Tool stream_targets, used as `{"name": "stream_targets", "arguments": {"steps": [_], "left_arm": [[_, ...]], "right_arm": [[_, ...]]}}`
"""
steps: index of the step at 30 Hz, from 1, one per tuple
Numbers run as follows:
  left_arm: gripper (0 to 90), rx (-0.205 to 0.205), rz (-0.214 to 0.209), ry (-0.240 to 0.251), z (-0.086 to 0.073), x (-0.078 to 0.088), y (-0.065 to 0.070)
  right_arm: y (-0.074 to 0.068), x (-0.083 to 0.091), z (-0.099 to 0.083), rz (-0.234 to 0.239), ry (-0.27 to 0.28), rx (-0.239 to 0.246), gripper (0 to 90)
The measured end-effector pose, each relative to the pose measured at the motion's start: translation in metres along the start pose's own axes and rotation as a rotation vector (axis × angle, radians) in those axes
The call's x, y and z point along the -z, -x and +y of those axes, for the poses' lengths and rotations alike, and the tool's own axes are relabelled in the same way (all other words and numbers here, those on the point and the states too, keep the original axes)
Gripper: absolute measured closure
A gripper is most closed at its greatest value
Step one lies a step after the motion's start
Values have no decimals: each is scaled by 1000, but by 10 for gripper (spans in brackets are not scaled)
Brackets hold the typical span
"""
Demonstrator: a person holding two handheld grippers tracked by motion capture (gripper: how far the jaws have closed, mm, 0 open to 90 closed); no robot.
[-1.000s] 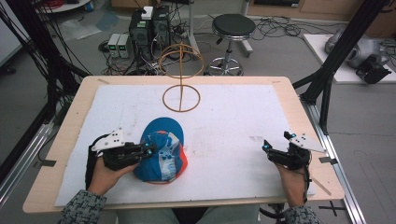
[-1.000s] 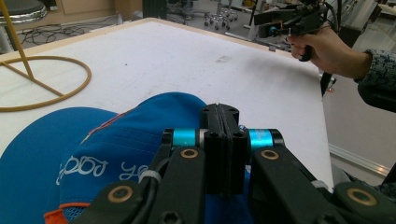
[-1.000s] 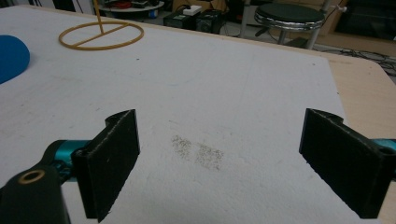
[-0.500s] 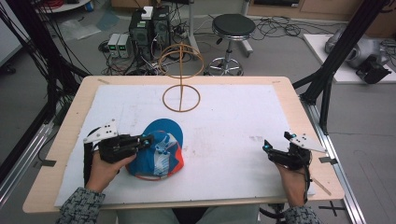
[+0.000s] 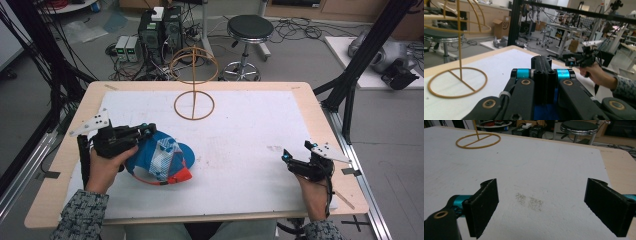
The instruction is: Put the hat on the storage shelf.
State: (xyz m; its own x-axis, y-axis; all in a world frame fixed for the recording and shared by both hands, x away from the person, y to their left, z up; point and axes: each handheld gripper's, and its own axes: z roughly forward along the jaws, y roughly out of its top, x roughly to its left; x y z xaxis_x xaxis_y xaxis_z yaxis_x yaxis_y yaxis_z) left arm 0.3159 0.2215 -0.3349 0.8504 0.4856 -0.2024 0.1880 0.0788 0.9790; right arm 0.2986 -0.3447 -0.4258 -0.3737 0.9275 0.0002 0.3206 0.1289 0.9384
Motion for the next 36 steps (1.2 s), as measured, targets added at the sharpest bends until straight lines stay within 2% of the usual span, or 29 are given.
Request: {"name": "stream_targets", "arguments": {"steps": [4,6,8,10,11,12,14,17,19,20,24,29,34,36], "left_arm": [[891,23,12,23,10,0,-6],[891,16,24,24,16,0,-8],[891,11,53,38,27,1,-13],[891,6,59,41,31,1,-15],[891,-11,82,51,40,4,-18],[891,-11,82,51,40,4,-18],[891,-31,129,71,54,8,-22],[891,-36,145,98,61,10,-24],[891,-52,184,117,74,12,-27],[891,-52,184,117,74,12,-27],[891,-80,209,128,90,10,-29],[892,-111,230,141,111,0,-29],[892,-117,252,150,123,-6,-31],[892,-124,276,149,128,-8,-33]], "right_arm": [[0,-1,0,3,-3,5,113],[0,-1,0,4,-3,3,113],[1,-1,0,2,1,-6,113],[1,-1,0,2,0,-11,113],[2,-1,-1,4,-3,-10,113],[2,-1,0,5,-1,-11,113],[2,-1,-1,3,-1,-13,113],[2,-1,-1,5,0,-15,113],[3,-1,-1,7,-1,-17,113],[3,-1,-1,5,4,-16,112],[4,0,-1,2,6,-27,113],[4,-1,-1,5,4,-31,113],[5,-2,-1,8,11,-29,113],[5,-2,-1,13,6,-32,112]]}}
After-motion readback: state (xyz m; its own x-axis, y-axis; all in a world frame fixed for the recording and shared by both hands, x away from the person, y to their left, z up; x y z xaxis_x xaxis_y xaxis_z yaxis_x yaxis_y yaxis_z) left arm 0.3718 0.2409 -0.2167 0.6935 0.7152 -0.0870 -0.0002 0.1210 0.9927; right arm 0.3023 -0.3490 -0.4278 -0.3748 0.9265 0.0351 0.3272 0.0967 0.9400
